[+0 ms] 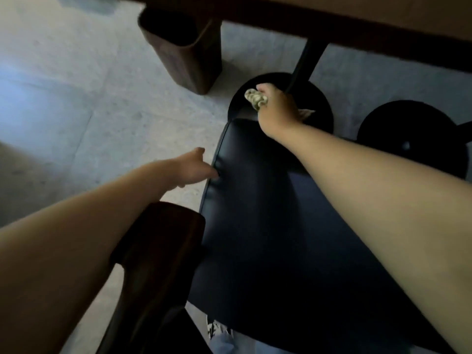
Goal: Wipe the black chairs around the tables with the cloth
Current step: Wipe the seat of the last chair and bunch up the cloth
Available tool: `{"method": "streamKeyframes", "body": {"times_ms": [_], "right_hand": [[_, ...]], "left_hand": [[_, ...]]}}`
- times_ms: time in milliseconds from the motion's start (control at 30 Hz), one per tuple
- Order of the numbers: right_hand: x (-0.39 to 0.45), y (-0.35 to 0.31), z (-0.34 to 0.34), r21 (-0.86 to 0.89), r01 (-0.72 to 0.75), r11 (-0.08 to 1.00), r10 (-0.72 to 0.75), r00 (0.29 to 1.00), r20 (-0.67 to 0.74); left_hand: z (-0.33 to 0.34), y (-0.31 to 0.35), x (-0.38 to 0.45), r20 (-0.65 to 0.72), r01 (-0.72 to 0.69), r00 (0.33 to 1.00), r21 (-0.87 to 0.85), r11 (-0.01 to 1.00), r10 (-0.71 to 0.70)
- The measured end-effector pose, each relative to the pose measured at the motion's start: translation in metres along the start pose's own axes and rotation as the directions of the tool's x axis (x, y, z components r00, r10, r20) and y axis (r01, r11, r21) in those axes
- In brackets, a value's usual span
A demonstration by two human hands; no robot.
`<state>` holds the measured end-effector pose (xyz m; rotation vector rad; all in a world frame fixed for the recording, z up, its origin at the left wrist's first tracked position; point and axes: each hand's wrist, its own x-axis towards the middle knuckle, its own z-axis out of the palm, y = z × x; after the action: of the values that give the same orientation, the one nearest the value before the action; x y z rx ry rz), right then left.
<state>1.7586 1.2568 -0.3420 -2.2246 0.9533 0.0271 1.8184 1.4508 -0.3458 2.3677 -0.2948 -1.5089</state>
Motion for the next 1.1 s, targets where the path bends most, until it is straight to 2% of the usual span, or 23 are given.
{"method": "streamKeyframes", "body": {"times_ms": [67, 100, 167, 233, 333, 433, 533, 633, 700, 800, 867, 933, 1000, 1100], "right_hand": [[0.002, 0.009, 0.027, -0.183, -0.078, 0.980, 0.092, 0.993, 0.074], [-0.001, 0.012, 0.041, -0.295, -0.079, 0.952, 0.103, 0.992, 0.068], [-0.008, 0.015, 0.062, -0.438, -0.013, 0.899, 0.009, 1.000, -0.010], [-0.014, 0.019, 0.071, -0.457, 0.045, 0.888, -0.090, 0.993, -0.077], [-0.024, 0.029, 0.068, -0.407, 0.192, 0.893, -0.218, 0.976, -0.016], [-0.041, 0.040, 0.066, -0.346, 0.342, 0.874, -0.335, 0.939, 0.080], [-0.067, 0.047, 0.068, -0.285, 0.432, 0.856, -0.418, 0.902, 0.111], [-0.112, 0.050, 0.076, -0.209, 0.519, 0.829, -0.509, 0.855, 0.101], [-0.141, 0.053, 0.087, -0.148, 0.553, 0.820, -0.545, 0.833, 0.093], [-0.179, 0.056, 0.104, -0.127, 0.543, 0.830, -0.500, 0.826, 0.260], [-0.203, 0.058, 0.113, -0.119, 0.575, 0.809, -0.535, 0.805, 0.256], [-0.229, 0.064, 0.122, -0.094, 0.636, 0.766, -0.609, 0.764, 0.214], [-0.251, 0.071, 0.128, -0.058, 0.677, 0.734, -0.658, 0.729, 0.189], [-0.282, 0.074, 0.132, 0.014, 0.683, 0.730, -0.671, 0.713, 0.204]], "left_hand": [[0.003, -0.008, 0.005, 0.019, 0.048, 0.999, -0.015, 0.999, -0.047], [0.006, -0.012, 0.006, 0.044, 0.064, 0.997, -0.031, 0.997, -0.063], [0.014, -0.017, 0.007, 0.111, 0.096, 0.990, -0.086, 0.992, -0.087], [0.020, -0.019, 0.008, 0.169, 0.120, 0.982, -0.213, 0.970, -0.085], [0.024, -0.022, 0.005, 0.196, 0.140, 0.978, -0.369, 0.919, -0.071], [0.028, -0.024, 0.001, 0.186, 0.146, 0.980, -0.429, 0.892, -0.071], [0.033, -0.022, -0.001, 0.138, 0.116, 0.988, -0.397, 0.911, -0.066], [0.033, -0.015, -0.001, 0.126, 0.085, 0.991, -0.276, 0.957, -0.051], [0.029, -0.009, -0.001, 0.158, 0.062, 0.987, -0.131, 0.989, -0.041], [0.018, 0.002, 0.000, 0.135, -0.129, 0.985, 0.190, 0.973, 0.104], [0.011, 0.011, 0.000, 0.143, -0.253, 0.967, 0.451, 0.856, 0.211], [0.005, 0.020, -0.001, 0.184, -0.309, 0.950, 0.668, 0.677, 0.253], [0.001, 0.033, -0.002, 0.231, -0.332, 0.940, 0.786, 0.522, 0.250], [0.008, 0.055, -0.004, 0.267, -0.336, 0.934, 0.880, 0.335, 0.236]]}}
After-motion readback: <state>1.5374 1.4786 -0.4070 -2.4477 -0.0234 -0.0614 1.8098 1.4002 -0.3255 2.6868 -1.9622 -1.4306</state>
